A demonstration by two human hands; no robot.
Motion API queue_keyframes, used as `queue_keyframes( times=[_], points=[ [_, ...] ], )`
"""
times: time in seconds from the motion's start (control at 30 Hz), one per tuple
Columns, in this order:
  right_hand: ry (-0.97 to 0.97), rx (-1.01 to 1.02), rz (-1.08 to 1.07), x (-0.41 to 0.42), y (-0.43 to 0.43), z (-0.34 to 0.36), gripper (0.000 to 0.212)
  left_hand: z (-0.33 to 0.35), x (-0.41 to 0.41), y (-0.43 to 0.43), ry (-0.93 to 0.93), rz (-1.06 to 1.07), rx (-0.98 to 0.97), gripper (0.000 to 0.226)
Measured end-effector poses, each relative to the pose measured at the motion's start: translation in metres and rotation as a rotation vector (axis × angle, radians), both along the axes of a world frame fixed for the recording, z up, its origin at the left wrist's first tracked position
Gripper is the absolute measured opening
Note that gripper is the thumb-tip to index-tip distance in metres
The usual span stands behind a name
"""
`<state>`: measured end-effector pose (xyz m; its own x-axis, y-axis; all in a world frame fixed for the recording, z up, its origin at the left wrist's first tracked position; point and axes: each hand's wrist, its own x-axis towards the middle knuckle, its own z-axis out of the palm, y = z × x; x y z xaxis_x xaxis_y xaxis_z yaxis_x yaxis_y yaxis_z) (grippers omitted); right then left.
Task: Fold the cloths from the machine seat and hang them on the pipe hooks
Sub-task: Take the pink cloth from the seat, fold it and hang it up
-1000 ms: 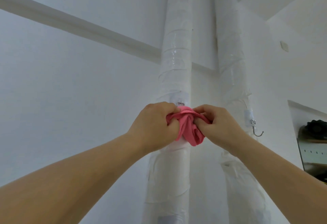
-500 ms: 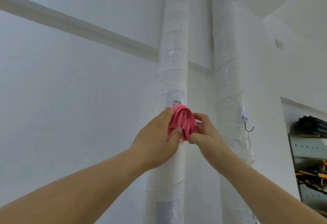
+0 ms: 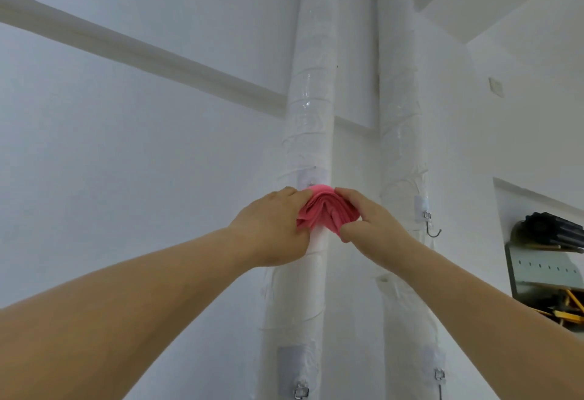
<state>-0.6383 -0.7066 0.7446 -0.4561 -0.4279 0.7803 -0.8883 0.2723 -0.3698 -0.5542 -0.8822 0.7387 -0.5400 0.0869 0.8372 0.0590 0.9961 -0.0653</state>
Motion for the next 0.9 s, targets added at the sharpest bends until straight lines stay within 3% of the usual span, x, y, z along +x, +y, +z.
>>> queue_keyframes(
  times=[0.13,0.3,0.47,0.57,0.63,0.8,0.9],
  points=[
    [-0.096,0.018,0.055,0.001,0.004,-0.002,0.077,-0.011,0.005,0.002,-0.039,-0.101,0.07,0.066],
    [-0.032,-0.05,0.019,0.009,0.01,0.005,0.079,0.0,0.013,0.001,0.003,-0.084,0.089,0.061],
    [0.058,-0.087,-0.033,0.016,0.011,0.011,0.072,0.009,0.022,0.007,0.027,-0.039,0.091,0.071],
    [0.141,-0.137,-0.118,0.025,0.014,0.002,0.067,0.0,0.034,0.01,0.221,-0.066,0.092,0.051],
    [0.189,-0.196,-0.153,0.033,0.018,-0.016,0.048,-0.022,0.041,0.013,0.304,-0.175,0.132,0.032],
    [0.128,-0.25,-0.21,0.049,0.026,-0.096,0.029,-0.11,0.04,0.033,0.063,-0.37,0.296,0.027],
    [-0.086,-0.148,-0.26,0.058,0.038,-0.167,0.025,-0.18,0.033,0.053,-0.157,-0.464,0.423,0.022]
  ],
)
